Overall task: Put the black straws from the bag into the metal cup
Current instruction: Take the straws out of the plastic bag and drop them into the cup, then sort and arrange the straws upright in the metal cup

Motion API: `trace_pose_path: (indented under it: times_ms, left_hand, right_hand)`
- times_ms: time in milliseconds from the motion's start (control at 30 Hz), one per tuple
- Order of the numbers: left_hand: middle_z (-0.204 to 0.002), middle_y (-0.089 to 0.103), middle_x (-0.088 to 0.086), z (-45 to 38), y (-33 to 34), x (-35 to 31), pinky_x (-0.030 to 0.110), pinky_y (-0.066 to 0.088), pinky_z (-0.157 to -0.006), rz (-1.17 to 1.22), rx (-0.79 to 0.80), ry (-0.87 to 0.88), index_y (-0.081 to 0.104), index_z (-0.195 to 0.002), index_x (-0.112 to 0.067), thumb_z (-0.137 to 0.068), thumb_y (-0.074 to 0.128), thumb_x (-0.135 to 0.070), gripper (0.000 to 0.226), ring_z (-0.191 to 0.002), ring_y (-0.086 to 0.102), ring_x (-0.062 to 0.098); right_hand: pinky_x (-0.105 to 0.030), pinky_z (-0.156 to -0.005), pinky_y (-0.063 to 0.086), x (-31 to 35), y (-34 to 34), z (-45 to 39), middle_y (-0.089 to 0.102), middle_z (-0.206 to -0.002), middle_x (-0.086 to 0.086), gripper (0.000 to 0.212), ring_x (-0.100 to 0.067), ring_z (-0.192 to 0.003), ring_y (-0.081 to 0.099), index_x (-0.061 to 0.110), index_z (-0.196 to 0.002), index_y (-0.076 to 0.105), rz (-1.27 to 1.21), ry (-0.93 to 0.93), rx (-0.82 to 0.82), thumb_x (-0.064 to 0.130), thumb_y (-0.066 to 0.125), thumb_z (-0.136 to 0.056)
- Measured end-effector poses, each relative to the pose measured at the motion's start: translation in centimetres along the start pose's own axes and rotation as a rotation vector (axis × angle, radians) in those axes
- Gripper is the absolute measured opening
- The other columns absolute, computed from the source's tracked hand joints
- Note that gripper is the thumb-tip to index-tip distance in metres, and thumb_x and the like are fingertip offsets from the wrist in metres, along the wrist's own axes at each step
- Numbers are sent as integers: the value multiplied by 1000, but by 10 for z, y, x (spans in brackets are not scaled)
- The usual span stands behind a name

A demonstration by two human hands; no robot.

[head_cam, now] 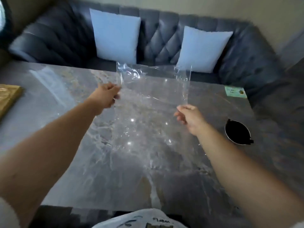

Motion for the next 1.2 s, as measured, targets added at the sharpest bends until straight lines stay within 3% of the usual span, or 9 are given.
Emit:
trace_pose_path:
  times_ms: [100, 267, 433, 533, 667, 767, 867, 1067, 1200]
  left_hand:
    - [-82, 56, 10, -6, 13, 87, 26, 36, -55, 69, 204, -205, 67, -97, -15, -90, 64, -41, 27, -62, 52, 17]
    - [-62, 60, -2, -12, 28, 168, 17, 29, -38, 158, 291, -355, 65, -77, -17, -92, 61, -34, 23, -42, 45, 8]
    - [-81, 71, 5, -31, 38, 177, 26, 46, -57, -167, 234, -205, 68, -85, -19, -87, 70, -30, 11, -66, 60, 19]
    - [-101, 70, 6, -32, 47, 164, 32, 50, -71, -606, 101, -17, 65, -105, -22, -92, 59, -35, 19, -81, 64, 24]
    - [-130, 55, 11, 1, 91, 151, 50, 40, -98, -979, 208, 468, 56, -126, -18, -95, 43, -37, 38, -115, 52, 35]
    - [-149, 41, 9, 17, 113, 165, 54, 24, -112, -1086, 315, 549, 47, -138, -19, -98, 40, -40, 46, -139, 32, 33]
    - [-155, 34, 8, 26, 122, 178, 49, 14, -116, -1156, 318, 519, 39, -145, -16, -100, 34, -42, 52, -146, 23, 29]
    - [-152, 40, 8, 27, 126, 179, 48, 22, -115, -1193, 288, 489, 42, -143, -15, -98, 35, -43, 54, -143, 28, 30]
    - [-156, 32, 8, 26, 125, 178, 50, 18, -117, -1232, 331, 467, 34, -147, -16, -98, 25, -48, 60, -146, 20, 29]
  right_hand:
    - [-13, -34, 31, -59, 27, -9, 63, -51, 4, 18, -2, -36, 50, 15, -76, 59, -44, 118, -42, 14, 58, -94]
    - [-13, -33, 33, -129, 29, -21, 62, -51, 5, 20, -3, -36, 51, 14, -74, 59, -58, 213, -150, 15, 58, -94]
    - [-17, -39, 40, -153, 24, -41, 67, -63, 0, 14, -9, -45, 55, 13, -85, 64, 89, 220, -191, 18, 55, -95]
    - [-35, -71, 53, -144, 26, -56, 72, -90, -9, 23, -27, -79, 66, 11, -107, 64, 465, 154, -228, 26, 53, -92]
    - [-43, -98, 43, -116, 32, -49, 49, -138, -18, 54, -38, -121, 51, 6, -136, 43, 955, -174, -364, 33, 55, -91]
    - [-50, -113, 31, -127, 54, -38, 25, -156, -17, 65, -35, -141, 29, 8, -147, 26, 1235, -382, -97, 45, 43, -96]
    - [-50, -120, 13, -152, 66, -34, 7, -161, -12, 72, -30, -149, 6, 12, -151, 11, 1443, -391, 175, 56, 29, -97]
    - [-48, -121, 8, -158, 59, -43, 1, -163, -6, 74, -25, -149, -1, 15, -152, 8, 1479, -386, 276, 61, 23, -95]
    - [-49, -121, 5, -145, 52, -38, -5, -162, -7, 76, -25, -149, -3, 16, -152, 4, 1466, -397, 324, 60, 28, -94]
Point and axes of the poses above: each hand's wrist, its own z-axis away from the middle knuckle, its own y-axis out of the palm, x = y × z, the point moved 6 cm from there along -z, towards the middle knuckle
